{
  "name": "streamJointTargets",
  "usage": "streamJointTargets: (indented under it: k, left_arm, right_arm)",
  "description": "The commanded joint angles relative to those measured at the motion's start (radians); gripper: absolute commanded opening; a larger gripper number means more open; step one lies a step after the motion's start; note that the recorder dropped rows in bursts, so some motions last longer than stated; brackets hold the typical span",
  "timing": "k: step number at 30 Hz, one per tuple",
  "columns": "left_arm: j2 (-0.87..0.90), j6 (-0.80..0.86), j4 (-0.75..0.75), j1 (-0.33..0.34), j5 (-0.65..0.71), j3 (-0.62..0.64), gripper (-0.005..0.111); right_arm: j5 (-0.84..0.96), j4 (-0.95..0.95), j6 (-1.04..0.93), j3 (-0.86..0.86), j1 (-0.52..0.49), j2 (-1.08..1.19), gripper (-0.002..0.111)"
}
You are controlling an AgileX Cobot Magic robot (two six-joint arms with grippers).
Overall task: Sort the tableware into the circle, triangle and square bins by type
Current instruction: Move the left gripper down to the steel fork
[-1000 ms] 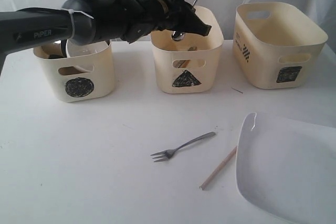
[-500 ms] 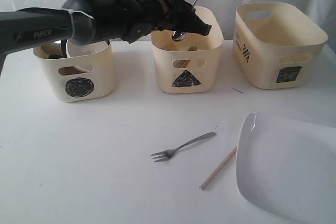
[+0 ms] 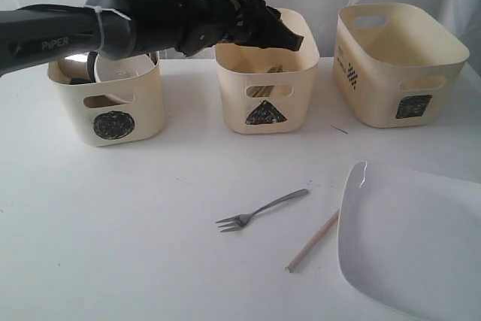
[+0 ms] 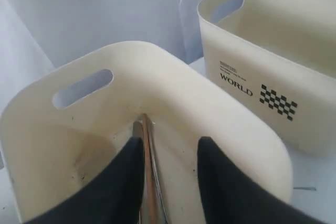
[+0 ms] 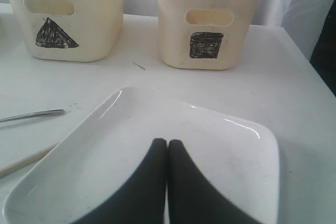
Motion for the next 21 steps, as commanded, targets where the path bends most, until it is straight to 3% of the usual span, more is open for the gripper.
streamJointTargets:
  k: [1, 7, 16, 21]
  left_arm:
    - [-0.059, 0.087, -0.004, -0.053, 0.205, -0.005, 0.04]
    - [-0.09, 0.181, -0.063, -0.091, 0.461, -0.005, 0.04]
    - [-0.109, 0.71, -0.533, -0.103, 0.738, -0.005, 0.04]
    - [-0.107, 0.869, -0.626, -0.103, 0.96, -0.005, 0.04]
  right_arm:
    - [-0.002, 0.001, -0.003, 0.007, -0.003, -0.006, 0.0]
    - [-0.002, 0.001, -0.003, 0.007, -0.003, -0.006, 0.0]
    - [-0.002, 0.001, -0.003, 0.007, -0.003, -0.006, 0.0]
    - [-0.002, 0.001, -0.003, 0.007, -0.003, -0.006, 0.0]
